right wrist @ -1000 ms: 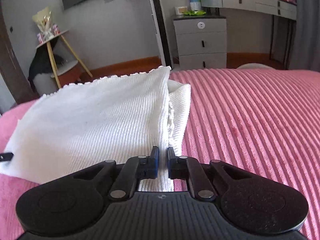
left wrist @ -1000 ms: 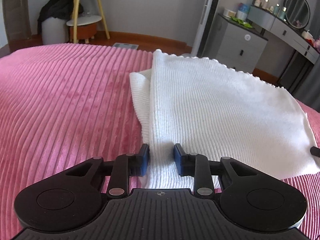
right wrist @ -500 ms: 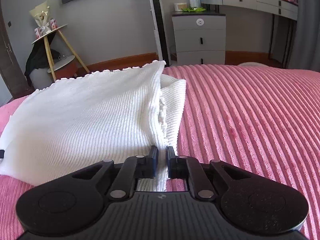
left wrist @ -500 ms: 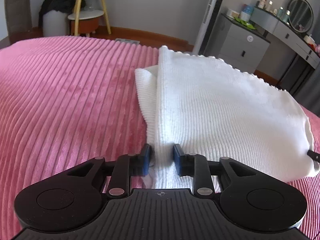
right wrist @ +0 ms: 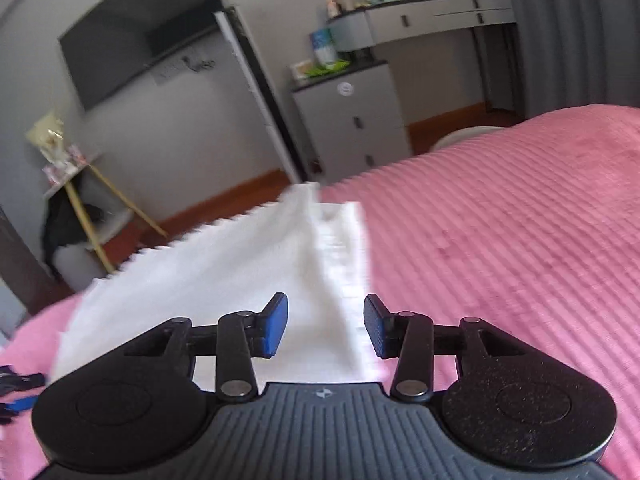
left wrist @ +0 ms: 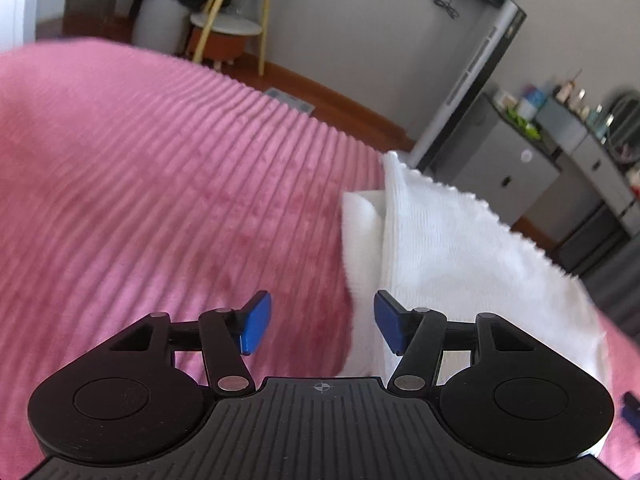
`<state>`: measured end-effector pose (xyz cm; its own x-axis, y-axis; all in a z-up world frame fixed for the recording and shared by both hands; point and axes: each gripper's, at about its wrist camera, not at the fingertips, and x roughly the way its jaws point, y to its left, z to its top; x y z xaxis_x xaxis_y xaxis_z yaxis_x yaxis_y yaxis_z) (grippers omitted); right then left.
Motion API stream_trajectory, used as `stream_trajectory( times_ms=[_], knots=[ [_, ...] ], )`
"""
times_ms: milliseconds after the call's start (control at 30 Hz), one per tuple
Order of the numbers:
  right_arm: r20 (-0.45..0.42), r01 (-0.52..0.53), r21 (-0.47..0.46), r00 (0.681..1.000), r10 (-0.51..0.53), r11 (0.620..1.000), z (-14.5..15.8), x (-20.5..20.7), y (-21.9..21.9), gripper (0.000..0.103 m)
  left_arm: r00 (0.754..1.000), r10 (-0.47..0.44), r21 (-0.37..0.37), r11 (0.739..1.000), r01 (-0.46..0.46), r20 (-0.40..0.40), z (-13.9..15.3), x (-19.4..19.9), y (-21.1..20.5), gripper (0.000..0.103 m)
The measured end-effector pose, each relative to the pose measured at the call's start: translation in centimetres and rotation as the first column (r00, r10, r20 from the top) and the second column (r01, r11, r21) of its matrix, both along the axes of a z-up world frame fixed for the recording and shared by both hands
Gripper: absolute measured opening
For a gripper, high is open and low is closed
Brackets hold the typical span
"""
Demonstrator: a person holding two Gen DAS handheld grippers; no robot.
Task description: Fold small clothes
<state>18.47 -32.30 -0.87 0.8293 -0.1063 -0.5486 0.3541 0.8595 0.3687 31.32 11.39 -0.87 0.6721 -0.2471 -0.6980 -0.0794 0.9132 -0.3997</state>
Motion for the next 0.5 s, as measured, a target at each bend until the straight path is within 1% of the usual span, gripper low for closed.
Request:
stream_trajectory(
  times_ms=[33, 67, 100, 133, 167, 200, 333, 400, 433, 467, 500],
  knots=[
    [0.007, -0.029, 0.018, 1.0, 0.029, 0.999, 0.2, 0.5, 0.8, 0.041, 1.0, -0.014, -0.04, 0.999, 0.013, -0.01, -0.3, 0.4, 0.1, 0.063],
    [0.016, -0.062, 0.034, 0.998, 0.062, 0.998, 0.1, 1.0, 1.7, 0.035, 0.999, -0.038, -0.086, 0.996, 0.036, -0.023, -0.6, 1.0, 0.1, 0.066],
    [0.028, -0.096, 0.051, 0.995, 0.095, 0.994, -0.1, 1.6, 2.5, 0.026, 0.997, -0.065, -0.126, 0.99, 0.06, -0.04, -1.1, 1.5, 0.0, 0.069],
    [0.029, -0.119, 0.069, 0.993, 0.117, 0.99, -0.3, 2.2, 3.2, 0.022, 0.995, -0.082, -0.147, 0.986, 0.072, -0.062, -1.5, 2.1, -0.2, 0.073],
    [0.029, -0.145, 0.082, 0.989, 0.143, 0.986, -0.6, 3.0, 4.1, 0.02, 0.994, -0.081, -0.149, 0.986, 0.068, -0.079, -1.9, 2.6, -0.4, 0.074],
    [0.033, -0.164, 0.085, 0.986, 0.162, 0.983, -1.0, 3.3, 4.8, 0.02, 0.993, -0.079, -0.15, 0.986, 0.066, -0.085, -2.1, 3.0, -0.6, 0.075],
    [0.048, -0.236, 0.083, 0.971, 0.233, 0.968, -2.7, 3.6, 7.1, 0.02, 0.991, -0.108, -0.187, 0.978, 0.092, -0.078, -2.6, 4.6, -0.9, 0.088],
    [0.075, -0.272, 0.08, 0.961, 0.266, 0.959, -3.1, 3.5, 8.0, 0.02, 0.989, -0.134, -0.188, 0.975, 0.119, -0.069, -2.8, 5.4, -1.4, 0.088],
    [0.09, -0.293, 0.079, 0.954, 0.285, 0.953, -3.1, 3.5, 8.4, 0.02, 0.986, -0.152, -0.193, 0.971, 0.137, -0.063, -2.8, 5.6, -1.7, 0.084],
    [0.095, -0.316, 0.073, 0.946, 0.309, 0.946, -3.2, 3.5, 8.8, 0.02, 0.984, -0.165, -0.208, 0.967, 0.148, -0.066, -2.8, 5.9, -2.0, 0.072],
    [0.08, -0.325, 0.059, 0.944, 0.32, 0.944, -3.5, 3.7, 9.2, 0.02, 0.983, -0.167, -0.218, 0.965, 0.148, -0.07, -2.9, 6.1, -2.2, 0.067]
  ],
)
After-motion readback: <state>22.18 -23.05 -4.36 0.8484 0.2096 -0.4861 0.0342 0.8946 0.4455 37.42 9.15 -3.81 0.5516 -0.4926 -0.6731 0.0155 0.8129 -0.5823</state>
